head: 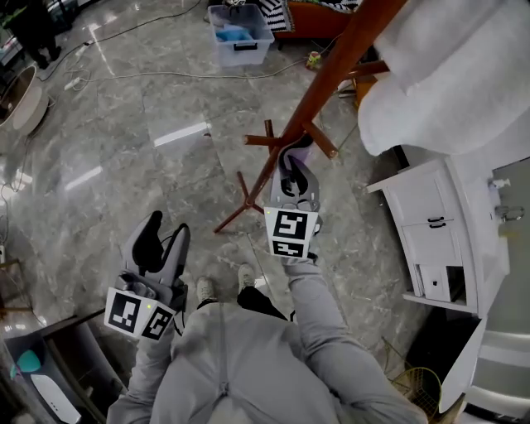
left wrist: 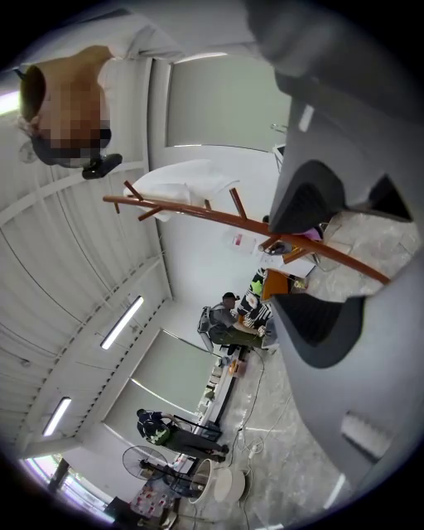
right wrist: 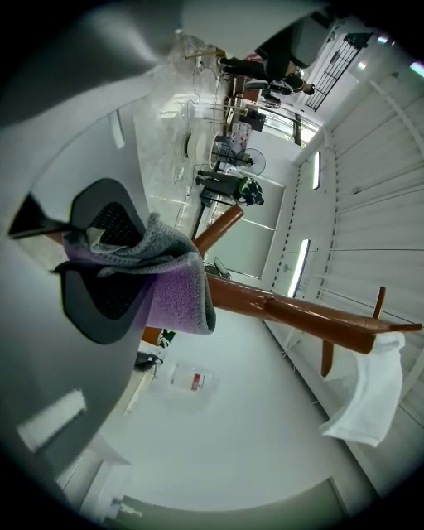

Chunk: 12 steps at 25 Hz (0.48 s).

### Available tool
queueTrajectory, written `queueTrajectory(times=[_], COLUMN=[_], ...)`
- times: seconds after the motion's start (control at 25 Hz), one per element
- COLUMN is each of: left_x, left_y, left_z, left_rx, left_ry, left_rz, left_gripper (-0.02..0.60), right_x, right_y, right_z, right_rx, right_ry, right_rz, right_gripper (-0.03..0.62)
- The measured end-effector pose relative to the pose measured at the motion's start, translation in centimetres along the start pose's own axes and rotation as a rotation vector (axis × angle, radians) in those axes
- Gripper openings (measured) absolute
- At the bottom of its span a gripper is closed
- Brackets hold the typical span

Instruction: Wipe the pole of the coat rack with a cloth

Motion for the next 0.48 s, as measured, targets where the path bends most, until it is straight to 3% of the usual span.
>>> queueTrajectory(times=[0.48], left_x=[0.9], left_y=[0.0], left_z=[0.6], left_rx=[-0.015], left_ry=[0.024], left_rz=[-0.051], left_gripper=[0.242], right_x=[-1.6], right_y=[2.0], right_z=[7.0], right_rx=[-0.018], right_ry=[0.145], right_rz=[-0.075], right_gripper=[0.052])
Point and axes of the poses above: the fingertips, and each gripper's own axes: x backward along the fingers, y to its left, z out of its underside, the point moved 4 cm from there along x, backward along the fingers, and after that the axes turned 3 degrees about -x, right-handed, at the moved point
